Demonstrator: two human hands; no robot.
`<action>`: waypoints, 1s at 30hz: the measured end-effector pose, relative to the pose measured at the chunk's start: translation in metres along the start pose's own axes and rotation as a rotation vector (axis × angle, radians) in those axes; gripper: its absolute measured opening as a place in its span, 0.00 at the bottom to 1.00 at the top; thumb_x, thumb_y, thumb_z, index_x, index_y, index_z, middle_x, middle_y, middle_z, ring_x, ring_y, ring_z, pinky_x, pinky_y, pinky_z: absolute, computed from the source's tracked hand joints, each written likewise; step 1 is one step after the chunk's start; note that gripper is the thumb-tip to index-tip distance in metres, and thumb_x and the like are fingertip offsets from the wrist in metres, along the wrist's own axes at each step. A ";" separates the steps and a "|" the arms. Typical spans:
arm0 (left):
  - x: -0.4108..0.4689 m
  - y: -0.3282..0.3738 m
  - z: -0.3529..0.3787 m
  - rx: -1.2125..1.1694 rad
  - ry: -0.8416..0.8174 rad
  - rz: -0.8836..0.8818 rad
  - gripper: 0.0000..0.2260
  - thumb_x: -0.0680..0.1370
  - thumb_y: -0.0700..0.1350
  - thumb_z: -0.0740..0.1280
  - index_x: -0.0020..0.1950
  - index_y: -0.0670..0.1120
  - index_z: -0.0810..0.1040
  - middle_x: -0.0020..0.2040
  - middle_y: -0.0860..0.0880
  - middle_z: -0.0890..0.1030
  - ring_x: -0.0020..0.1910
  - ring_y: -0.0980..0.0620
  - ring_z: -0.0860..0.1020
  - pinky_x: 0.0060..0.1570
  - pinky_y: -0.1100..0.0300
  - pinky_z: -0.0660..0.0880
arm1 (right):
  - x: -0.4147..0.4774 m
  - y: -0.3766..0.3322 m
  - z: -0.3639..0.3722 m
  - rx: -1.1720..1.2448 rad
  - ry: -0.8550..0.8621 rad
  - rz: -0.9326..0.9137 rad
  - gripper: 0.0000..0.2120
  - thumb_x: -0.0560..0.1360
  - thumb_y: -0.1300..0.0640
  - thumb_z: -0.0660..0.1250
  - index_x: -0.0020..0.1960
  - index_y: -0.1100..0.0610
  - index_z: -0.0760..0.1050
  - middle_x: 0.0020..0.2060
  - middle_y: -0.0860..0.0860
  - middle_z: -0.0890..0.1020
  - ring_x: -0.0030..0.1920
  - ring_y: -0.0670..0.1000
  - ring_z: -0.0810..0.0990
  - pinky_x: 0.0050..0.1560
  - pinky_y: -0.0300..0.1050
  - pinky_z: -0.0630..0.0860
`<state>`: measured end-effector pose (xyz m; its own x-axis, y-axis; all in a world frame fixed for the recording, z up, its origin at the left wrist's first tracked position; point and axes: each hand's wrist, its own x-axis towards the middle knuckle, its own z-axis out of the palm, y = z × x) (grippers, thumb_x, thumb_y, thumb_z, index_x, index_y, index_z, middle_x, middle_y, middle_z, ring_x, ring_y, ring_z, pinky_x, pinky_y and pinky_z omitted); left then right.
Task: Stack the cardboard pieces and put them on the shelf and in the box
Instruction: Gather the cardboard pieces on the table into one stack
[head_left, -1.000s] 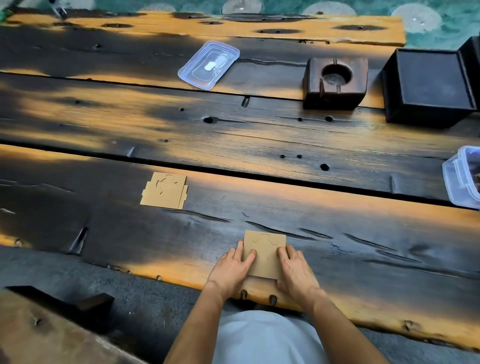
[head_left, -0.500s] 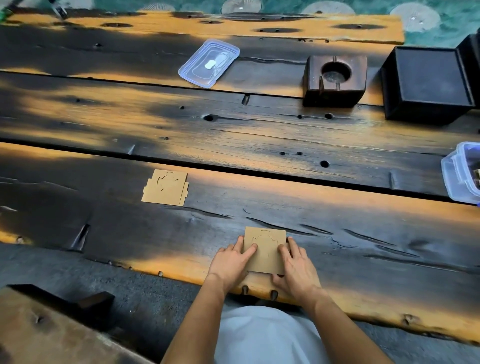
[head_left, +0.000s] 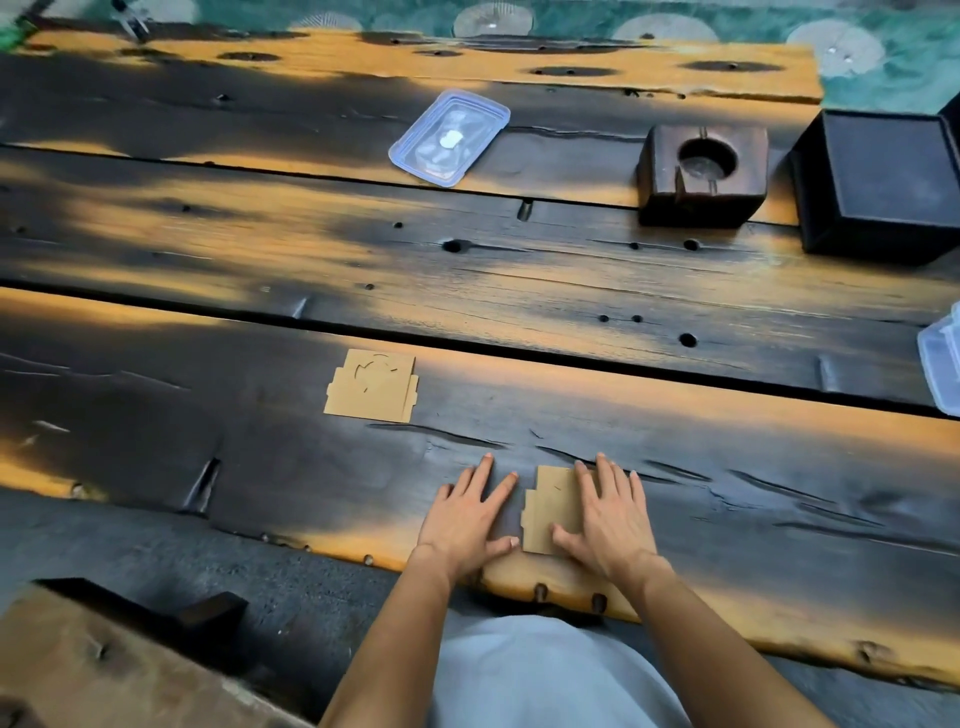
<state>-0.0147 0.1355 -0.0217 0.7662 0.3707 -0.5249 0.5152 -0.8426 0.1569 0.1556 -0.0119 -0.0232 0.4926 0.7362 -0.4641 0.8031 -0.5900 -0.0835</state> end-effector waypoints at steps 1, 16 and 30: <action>-0.001 -0.010 -0.003 -0.004 -0.005 -0.010 0.40 0.81 0.67 0.62 0.86 0.56 0.47 0.87 0.44 0.42 0.85 0.40 0.51 0.78 0.42 0.60 | 0.005 -0.007 -0.002 -0.008 -0.010 -0.005 0.50 0.72 0.27 0.57 0.83 0.54 0.47 0.82 0.60 0.50 0.81 0.61 0.50 0.80 0.60 0.42; 0.000 -0.155 -0.040 -0.006 0.007 -0.135 0.43 0.81 0.69 0.59 0.87 0.53 0.41 0.87 0.43 0.42 0.86 0.41 0.43 0.82 0.37 0.46 | 0.073 -0.128 -0.035 0.003 -0.079 -0.009 0.52 0.73 0.25 0.56 0.83 0.50 0.35 0.82 0.60 0.43 0.82 0.61 0.42 0.78 0.66 0.36; 0.006 -0.225 -0.051 -0.058 -0.002 -0.182 0.44 0.81 0.69 0.60 0.86 0.55 0.38 0.87 0.44 0.40 0.86 0.42 0.41 0.82 0.36 0.44 | 0.118 -0.197 -0.046 -0.021 -0.099 -0.034 0.51 0.73 0.25 0.55 0.83 0.50 0.37 0.82 0.61 0.44 0.82 0.62 0.43 0.78 0.66 0.36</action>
<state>-0.1063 0.3474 -0.0180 0.6579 0.5138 -0.5506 0.6664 -0.7378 0.1077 0.0711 0.2059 -0.0209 0.4305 0.7187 -0.5461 0.8262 -0.5574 -0.0823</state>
